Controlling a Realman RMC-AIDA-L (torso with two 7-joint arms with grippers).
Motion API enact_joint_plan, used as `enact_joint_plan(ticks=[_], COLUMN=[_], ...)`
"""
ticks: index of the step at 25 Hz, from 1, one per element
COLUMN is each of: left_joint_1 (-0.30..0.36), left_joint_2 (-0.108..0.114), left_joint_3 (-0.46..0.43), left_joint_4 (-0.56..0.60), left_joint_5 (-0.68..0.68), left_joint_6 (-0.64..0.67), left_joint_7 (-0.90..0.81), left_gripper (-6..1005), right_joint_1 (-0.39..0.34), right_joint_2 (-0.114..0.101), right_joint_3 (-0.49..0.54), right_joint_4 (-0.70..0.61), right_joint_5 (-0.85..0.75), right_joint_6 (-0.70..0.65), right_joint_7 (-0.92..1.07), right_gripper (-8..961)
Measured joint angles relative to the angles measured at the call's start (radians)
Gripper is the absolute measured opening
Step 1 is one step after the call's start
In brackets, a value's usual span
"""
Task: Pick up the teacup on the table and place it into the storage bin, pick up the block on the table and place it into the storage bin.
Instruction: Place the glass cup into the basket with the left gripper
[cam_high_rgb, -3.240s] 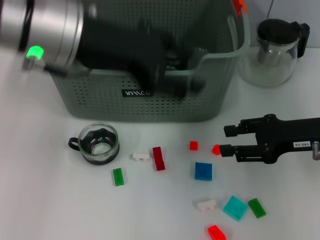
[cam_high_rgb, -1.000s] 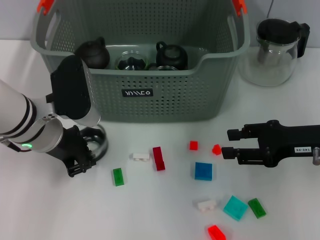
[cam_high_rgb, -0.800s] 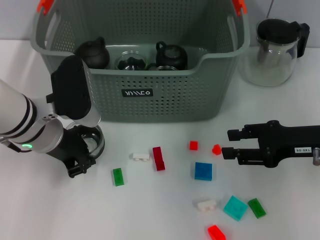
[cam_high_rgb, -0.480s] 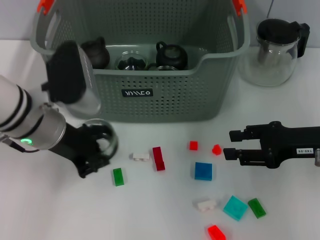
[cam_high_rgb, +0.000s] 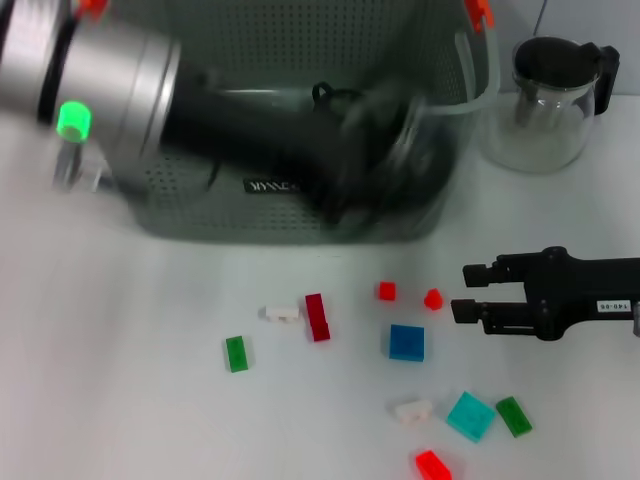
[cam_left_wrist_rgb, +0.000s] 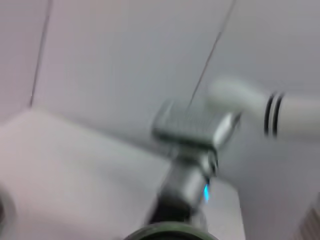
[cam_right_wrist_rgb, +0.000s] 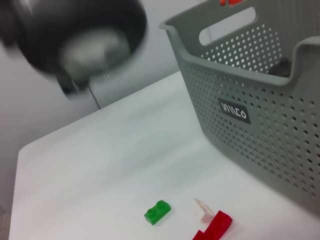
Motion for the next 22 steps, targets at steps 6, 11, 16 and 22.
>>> enact_joint_plan(ticks=[6, 11, 16, 22], left_joint_1=[-0.17, -0.292, -0.364, -0.393], left_joint_2=[0.075, 0.093, 0.082, 0.039], left_joint_3=[0.02, 0.045, 0.069, 0.086], left_joint_4=[-0.164, -0.378, -0.537, -0.678], left_joint_5=[0.141, 0.374, 0.536, 0.672], left_joint_6=[-0.289, -0.586, -0.805, -1.018], left_joint_7=[-0.002, 0.0, -0.008, -0.01], left_gripper=[42, 43, 44, 45], right_joint_1=[0.003, 0.005, 0.006, 0.007], right_joint_2=[0.003, 0.003, 0.002, 0.0], right_joint_3=[0.001, 0.001, 0.001, 0.0], right_joint_4=[0.0, 0.0, 0.0, 0.0], right_joint_5=[-0.001, -0.001, -0.001, -0.002], right_joint_6=[0.0, 0.0, -0.002, -0.002], right_joint_7=[-0.003, -0.003, -0.001, -0.003], right_gripper=[616, 616, 617, 617])
